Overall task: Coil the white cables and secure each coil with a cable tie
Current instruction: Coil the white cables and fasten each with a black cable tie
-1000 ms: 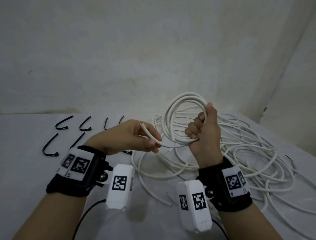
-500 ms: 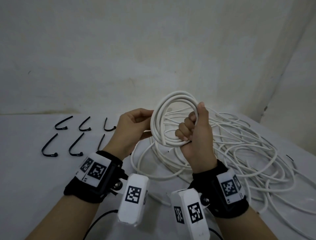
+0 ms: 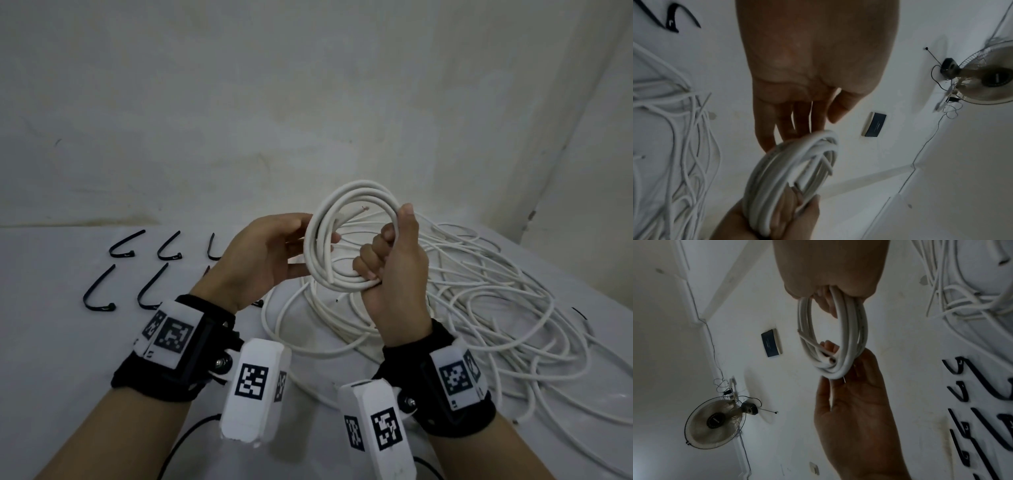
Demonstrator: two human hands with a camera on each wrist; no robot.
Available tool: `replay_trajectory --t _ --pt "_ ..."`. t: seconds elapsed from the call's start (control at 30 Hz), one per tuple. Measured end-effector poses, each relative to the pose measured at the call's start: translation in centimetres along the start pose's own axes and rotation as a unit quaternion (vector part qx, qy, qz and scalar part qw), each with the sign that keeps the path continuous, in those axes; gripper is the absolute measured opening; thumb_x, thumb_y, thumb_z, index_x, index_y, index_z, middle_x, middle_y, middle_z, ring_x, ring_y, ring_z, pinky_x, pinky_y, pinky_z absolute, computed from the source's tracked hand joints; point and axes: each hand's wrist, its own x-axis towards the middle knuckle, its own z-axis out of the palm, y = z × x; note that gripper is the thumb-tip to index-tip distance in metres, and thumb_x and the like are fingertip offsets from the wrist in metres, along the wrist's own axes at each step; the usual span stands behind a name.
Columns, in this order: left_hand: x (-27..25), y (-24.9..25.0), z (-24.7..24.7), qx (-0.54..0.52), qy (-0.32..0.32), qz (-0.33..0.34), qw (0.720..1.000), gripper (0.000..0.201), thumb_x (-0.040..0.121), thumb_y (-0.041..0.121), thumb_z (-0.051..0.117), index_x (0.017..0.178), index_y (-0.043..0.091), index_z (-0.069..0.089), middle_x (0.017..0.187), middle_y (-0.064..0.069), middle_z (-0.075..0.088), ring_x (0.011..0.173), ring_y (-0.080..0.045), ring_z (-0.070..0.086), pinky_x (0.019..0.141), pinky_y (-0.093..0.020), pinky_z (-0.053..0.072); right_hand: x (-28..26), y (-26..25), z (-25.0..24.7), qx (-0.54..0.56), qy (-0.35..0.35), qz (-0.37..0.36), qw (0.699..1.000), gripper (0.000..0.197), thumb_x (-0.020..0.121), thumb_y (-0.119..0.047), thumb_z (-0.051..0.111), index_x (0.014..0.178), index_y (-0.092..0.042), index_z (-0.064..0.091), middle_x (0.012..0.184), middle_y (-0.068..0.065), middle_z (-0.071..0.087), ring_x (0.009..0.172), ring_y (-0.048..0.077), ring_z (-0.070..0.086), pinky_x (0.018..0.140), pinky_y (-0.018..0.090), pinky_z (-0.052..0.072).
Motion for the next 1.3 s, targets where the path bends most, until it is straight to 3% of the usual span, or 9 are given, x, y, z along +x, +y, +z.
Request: replay_trajectory --t 0.07,0.2,0.33,0.43,0.57,0.73,0.9,1.1,1.3 --pt "0.0 0.0 0.6 0.014 0.014 0.007 1.000 0.033 0.084 0.029 0.053 0.106 0.009 0.067 0.094 -0.007 0.071 0.085 -0.016 0.065 0.075 -0.033 0.056 0.0 -0.1 0.0 -0.013 0.007 -0.020 1.000 0.042 0.098 -0.038 0.047 0.065 -0.015 0.035 0.046 -0.005 0.019 0.035 0.009 0.019 0.036 0.018 0.023" --pt "0.2 -0.4 1.2 0.091 0.103 0.083 0.987 0.024 0.081 -0.002 0.064 0.100 0.012 0.068 0.087 -0.004 0.074 0.075 -0.016 0.065 0.070 -0.028 0.056 -0.4 0.7 0.1 -0.042 -0.024 -0.040 0.998 0.040 0.099 -0.038 0.044 0.068 -0.014 0.038 0.044 -0.004 0.024 0.035 0.009 0.025 0.037 0.019 0.029" --pt "0.1 0.0 0.4 0.139 0.125 0.118 0.975 0.024 0.088 -0.006 0.056 0.097 0.012 0.067 0.082 -0.002 0.075 0.073 -0.011 0.069 0.067 -0.023 0.056 -0.2 1.2 -0.2 -0.108 -0.076 -0.052 0.990 0.037 0.100 -0.034 0.042 0.078 -0.006 0.051 0.047 0.001 0.039 0.041 0.014 0.047 0.045 0.025 0.045" --pt "0.2 -0.1 0.3 0.196 0.123 0.126 0.965 0.021 0.090 -0.003 0.054 0.097 0.011 0.067 0.078 0.001 0.074 0.068 -0.008 0.068 0.062 -0.019 0.053 0.1 1.0 -0.6 -0.239 -0.098 -0.123 0.958 0.031 0.103 -0.028 0.037 0.100 -0.004 0.056 0.059 0.004 0.052 0.046 0.017 0.060 0.049 0.029 0.052" --pt "0.4 -0.4 0.2 0.256 0.131 0.116 0.951 0.014 0.095 0.005 0.050 0.103 0.013 0.059 0.070 0.008 0.067 0.061 -0.004 0.062 0.057 -0.019 0.049 0.2 0.6 -0.9 -0.374 -0.143 -0.193 0.896 0.023 0.103 -0.024 0.039 0.122 -0.017 0.050 0.082 0.003 0.058 0.051 0.015 0.064 0.050 0.026 0.049" --pt "0.3 -0.3 0.1 0.303 0.125 0.120 0.937 0.016 0.097 0.010 0.047 0.098 0.025 0.053 0.071 0.009 0.062 0.059 -0.005 0.058 0.062 -0.025 0.051 0.1 0.3 -1.1 -0.430 -0.187 -0.229 0.853 0.042 0.100 -0.014 0.048 0.140 -0.019 0.036 0.107 0.006 0.058 0.055 0.014 0.066 0.055 0.016 0.049" --pt "0.5 -0.6 0.1 0.297 0.140 0.115 0.938 0.012 0.096 0.008 0.047 0.098 0.018 0.054 0.068 0.009 0.062 0.058 -0.007 0.059 0.065 -0.032 0.051 0.0 0.4 -1.2 -0.441 -0.177 -0.220 0.852 0.033 0.100 -0.010 0.047 0.129 -0.023 0.042 0.095 0.003 0.061 0.051 0.011 0.066 0.051 0.017 0.050" --pt "0.4 -0.9 -0.1 0.339 0.134 0.137 0.921 0.020 0.094 0.013 0.054 0.113 0.019 0.055 0.078 0.006 0.061 0.053 -0.005 0.056 0.056 -0.024 0.049 -0.1 1.0 -1.4 -0.428 -0.169 -0.189 0.867 0.008 0.099 -0.014 0.049 0.105 -0.013 0.043 0.077 0.001 0.059 0.044 0.013 0.064 0.041 0.019 0.043" --pt "0.2 -0.6 -0.1 0.398 0.121 0.172 0.893 0.017 0.094 0.016 0.056 0.110 0.019 0.058 0.073 0.012 0.058 0.048 -0.006 0.056 0.047 -0.018 0.047 0.0 1.3 -1.4 -0.446 -0.156 -0.217 0.854 0.016 0.097 -0.016 0.054 0.089 -0.020 0.041 0.079 0.005 0.060 0.049 0.013 0.064 0.041 0.015 0.039"
